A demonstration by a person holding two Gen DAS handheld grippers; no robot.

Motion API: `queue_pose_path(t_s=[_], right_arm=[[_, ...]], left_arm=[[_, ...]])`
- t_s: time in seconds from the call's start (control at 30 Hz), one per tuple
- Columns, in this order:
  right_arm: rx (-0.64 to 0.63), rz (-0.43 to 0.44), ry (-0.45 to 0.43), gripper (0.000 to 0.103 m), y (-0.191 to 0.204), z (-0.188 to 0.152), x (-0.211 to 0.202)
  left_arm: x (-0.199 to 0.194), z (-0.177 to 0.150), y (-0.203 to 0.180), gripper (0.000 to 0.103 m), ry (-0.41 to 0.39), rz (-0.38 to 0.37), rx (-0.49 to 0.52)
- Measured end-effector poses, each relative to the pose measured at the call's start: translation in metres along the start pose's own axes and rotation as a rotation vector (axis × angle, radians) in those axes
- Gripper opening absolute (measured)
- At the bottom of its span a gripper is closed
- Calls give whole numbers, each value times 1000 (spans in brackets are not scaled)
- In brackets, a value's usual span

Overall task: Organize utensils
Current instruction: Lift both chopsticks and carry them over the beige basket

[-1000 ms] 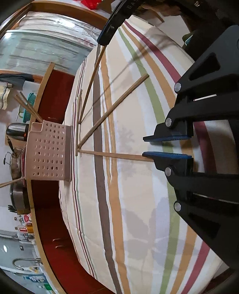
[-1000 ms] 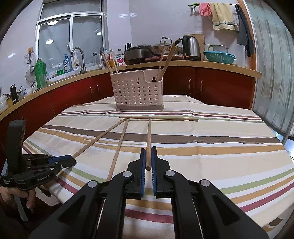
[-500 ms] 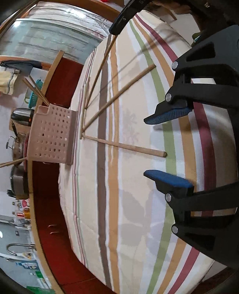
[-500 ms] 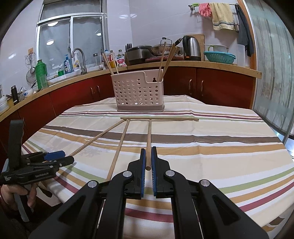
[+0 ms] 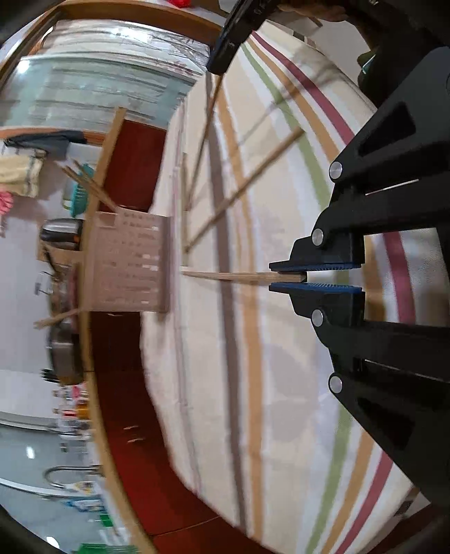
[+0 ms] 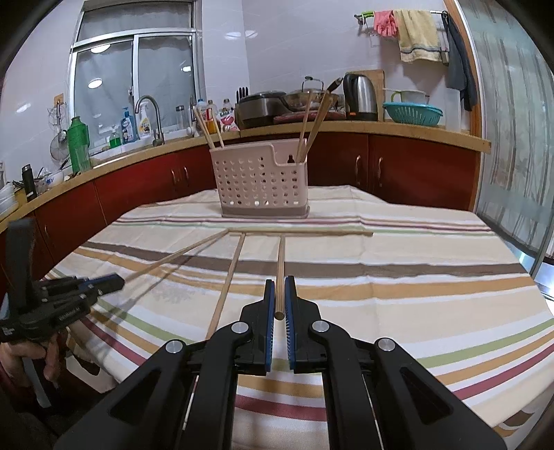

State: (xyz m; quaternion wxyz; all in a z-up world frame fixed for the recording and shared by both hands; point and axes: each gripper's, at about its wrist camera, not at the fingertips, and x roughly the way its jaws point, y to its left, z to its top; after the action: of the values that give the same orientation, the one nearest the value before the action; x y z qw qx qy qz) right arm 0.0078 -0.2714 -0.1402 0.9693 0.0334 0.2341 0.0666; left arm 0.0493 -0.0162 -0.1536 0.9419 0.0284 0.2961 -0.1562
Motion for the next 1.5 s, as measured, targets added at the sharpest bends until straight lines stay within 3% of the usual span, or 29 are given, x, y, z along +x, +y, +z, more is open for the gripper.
queue_pose_path(t_s=[0.33, 0.53, 1.17, 1.5], right_arm=[[-18, 5, -100, 7, 6, 31, -30], [-15, 19, -144, 7, 7, 57, -43], [-73, 19, -195, 7, 13, 113, -13], [-82, 13, -193, 7, 15, 120, 7]], left_arm=[[-53, 40, 2, 6, -178, 13, -1], [-77, 71, 8, 6, -257, -22, -28], [-37, 131, 10, 6, -297, -66, 13], [-25, 143, 9, 6, -313, -67, 28]])
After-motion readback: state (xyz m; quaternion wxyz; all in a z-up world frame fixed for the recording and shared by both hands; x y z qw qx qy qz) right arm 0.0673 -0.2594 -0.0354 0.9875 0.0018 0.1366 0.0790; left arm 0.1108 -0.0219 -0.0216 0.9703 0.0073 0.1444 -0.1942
